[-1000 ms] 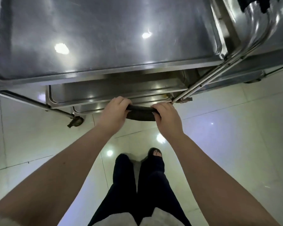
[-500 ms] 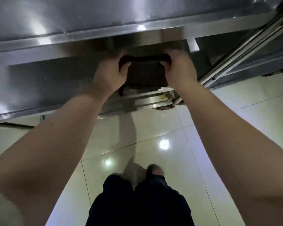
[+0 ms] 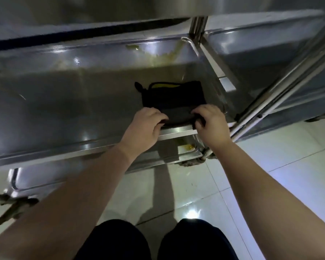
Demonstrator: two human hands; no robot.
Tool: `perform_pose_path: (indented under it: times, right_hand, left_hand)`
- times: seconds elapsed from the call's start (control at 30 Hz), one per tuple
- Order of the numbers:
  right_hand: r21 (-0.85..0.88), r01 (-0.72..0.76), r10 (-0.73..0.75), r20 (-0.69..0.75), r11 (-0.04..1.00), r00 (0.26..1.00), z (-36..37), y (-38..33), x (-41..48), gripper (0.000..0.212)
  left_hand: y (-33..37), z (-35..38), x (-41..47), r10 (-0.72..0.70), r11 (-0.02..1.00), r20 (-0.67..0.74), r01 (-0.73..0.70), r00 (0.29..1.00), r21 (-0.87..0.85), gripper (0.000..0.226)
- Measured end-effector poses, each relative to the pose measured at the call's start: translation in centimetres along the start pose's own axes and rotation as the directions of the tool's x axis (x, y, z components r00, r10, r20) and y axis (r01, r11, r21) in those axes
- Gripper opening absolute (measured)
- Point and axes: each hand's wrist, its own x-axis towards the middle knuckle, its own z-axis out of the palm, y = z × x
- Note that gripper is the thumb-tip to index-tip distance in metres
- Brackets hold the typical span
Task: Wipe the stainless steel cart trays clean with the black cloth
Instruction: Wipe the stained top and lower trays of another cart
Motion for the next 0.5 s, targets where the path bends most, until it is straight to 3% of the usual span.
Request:
perform_pose_path:
  times: [0.13, 0.3, 0.43, 0.5]
  right_hand:
    - [0.073, -0.104, 0.104, 0.000, 0.992, 0.995, 0.2, -0.6, 0.4, 0.026]
    - [-0.037, -0.041, 0.043, 0.069, 0.998, 0.997, -2.6, -0.9, 1.6, 0.028]
    - [-0.174, -0.019, 0.045, 0.149, 0.985, 0.988, -2.9, -1.0, -0.3, 0.038]
    - [-0.150, -0.086, 0.106, 0.125, 0.985, 0.987, -2.8, -1.6, 0.1, 0.039]
  left_hand:
    - [0.1, 0.4, 0.3, 0.038, 0.998, -0.047, -0.036, 0.998, 0.045, 0.022]
    - [0.5, 0.0, 0.3, 0.038, 0.999, -0.083, -0.040, 0.996, -0.028, 0.021]
    - [0.9, -0.8, 0.0, 0.127, 0.991, 0.042, -0.125, 0.991, -0.055, 0.024]
    - [0.5, -1.7, 0.6, 0.030, 0.992, 0.014, -0.028, 0.999, -0.127, 0.030]
